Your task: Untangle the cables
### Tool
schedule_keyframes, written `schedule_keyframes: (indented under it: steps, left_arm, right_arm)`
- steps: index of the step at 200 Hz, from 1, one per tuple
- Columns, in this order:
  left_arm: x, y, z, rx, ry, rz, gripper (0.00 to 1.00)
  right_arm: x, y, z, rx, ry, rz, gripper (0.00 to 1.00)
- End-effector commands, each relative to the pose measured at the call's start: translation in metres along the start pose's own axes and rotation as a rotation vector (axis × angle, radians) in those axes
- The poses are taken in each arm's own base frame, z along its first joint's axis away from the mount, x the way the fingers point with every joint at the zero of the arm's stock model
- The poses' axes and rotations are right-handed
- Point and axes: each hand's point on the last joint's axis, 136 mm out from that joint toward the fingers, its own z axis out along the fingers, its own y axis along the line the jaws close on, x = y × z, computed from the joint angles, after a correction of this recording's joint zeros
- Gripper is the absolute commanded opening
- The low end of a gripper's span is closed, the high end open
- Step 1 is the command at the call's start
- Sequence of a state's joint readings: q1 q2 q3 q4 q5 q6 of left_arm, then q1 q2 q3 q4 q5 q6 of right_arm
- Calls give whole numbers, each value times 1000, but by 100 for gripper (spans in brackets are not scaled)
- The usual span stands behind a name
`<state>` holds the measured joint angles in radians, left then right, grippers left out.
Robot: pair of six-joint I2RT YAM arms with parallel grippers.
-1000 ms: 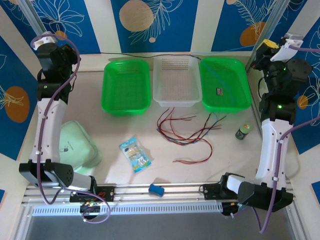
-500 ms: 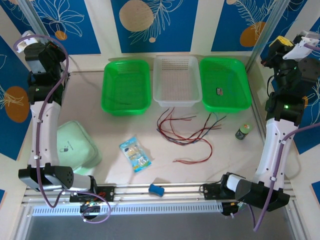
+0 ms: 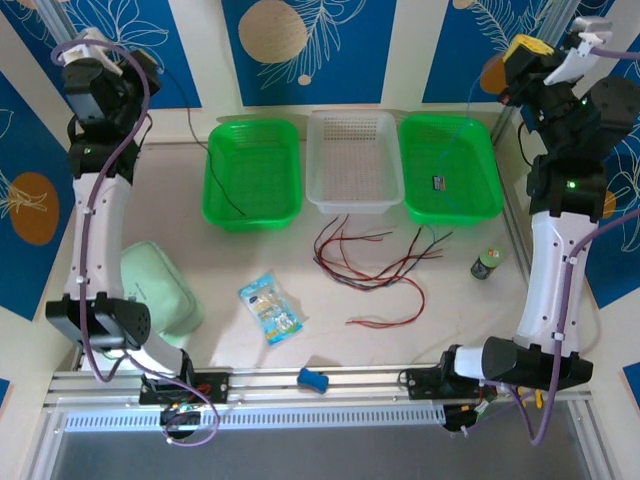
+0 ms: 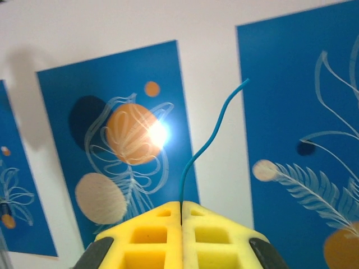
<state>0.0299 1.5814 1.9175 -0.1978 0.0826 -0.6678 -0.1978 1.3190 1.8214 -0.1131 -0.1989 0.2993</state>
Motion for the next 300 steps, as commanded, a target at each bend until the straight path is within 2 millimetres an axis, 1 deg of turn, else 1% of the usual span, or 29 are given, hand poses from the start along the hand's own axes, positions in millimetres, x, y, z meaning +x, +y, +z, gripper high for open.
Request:
schedule_keyframes:
  steps: [1,11,23,38,49,70,92,115,124,139,147,156,169,175,180,189,198,213,219,225,232,243,251,262,283,300]
  left_arm:
    - [2,-38,5,130,24,20,0]
    - [17,-38,12,137,66,25,0]
    - [42,-33,20,123,130,38,0]
    - [74,-25,28,103,186,52,0]
    - [98,-16,33,73,217,73,0]
    - [151,10,44,-21,317,122,0]
    - [213,44,52,-123,436,172,0]
    - [273,77,55,-209,575,170,0]
    - [298,90,55,-239,638,165,0]
    - [337,105,54,-262,728,161,0]
    - [355,113,52,-278,769,164,0]
    - [373,120,50,-292,813,170,0]
    - [393,127,46,-306,872,171,0]
    - [400,129,44,-309,893,170,0]
    - [405,129,43,-309,906,166,0]
    - [407,130,42,-314,907,158,1]
    - [407,131,41,-316,893,146,22]
    - [400,128,41,-312,869,146,45]
    - [396,127,41,-310,864,148,51]
    - [393,124,41,-305,859,150,54]
    - [388,120,42,-299,849,153,58]
    - [379,116,42,-295,831,160,60]
    - [370,112,41,-294,809,167,62]
    - [357,109,40,-304,778,185,65]
    - [334,104,37,-314,729,235,69]
    - [315,97,30,-309,698,270,71]
  right_arm:
    - [-20,31,1,-84,-31,-20,0]
    - [-22,39,5,-105,-36,-18,0]
    - [-23,47,10,-120,-43,0,0]
    - [-15,60,19,-156,-41,27,0]
    - [-8,69,28,-166,-37,34,0]
    - [9,80,45,-181,-24,53,0]
    - [40,79,69,-174,7,88,0]
    - [81,75,93,-173,86,118,0]
    - [97,73,100,-172,116,123,0]
    - [118,67,108,-157,152,128,0]
    - [123,65,110,-152,156,137,0]
    - [123,64,112,-152,153,143,0]
    - [116,67,115,-166,145,143,0]
    - [113,68,116,-170,146,141,0]
    - [110,69,118,-174,145,139,0]
    - [104,72,121,-189,141,134,0]
    - [97,74,123,-196,132,131,0]
    - [84,75,125,-200,106,133,0]
    - [81,76,126,-201,103,136,0]
    - [79,76,127,-201,103,140,0]
    - [82,76,129,-201,120,147,0]
    - [95,77,132,-210,164,158,0]
    - [111,77,133,-210,206,167,0]
    - [137,74,133,-199,260,182,0]
    - [189,63,132,-146,345,212,0]
    - [229,56,131,-92,426,227,0]
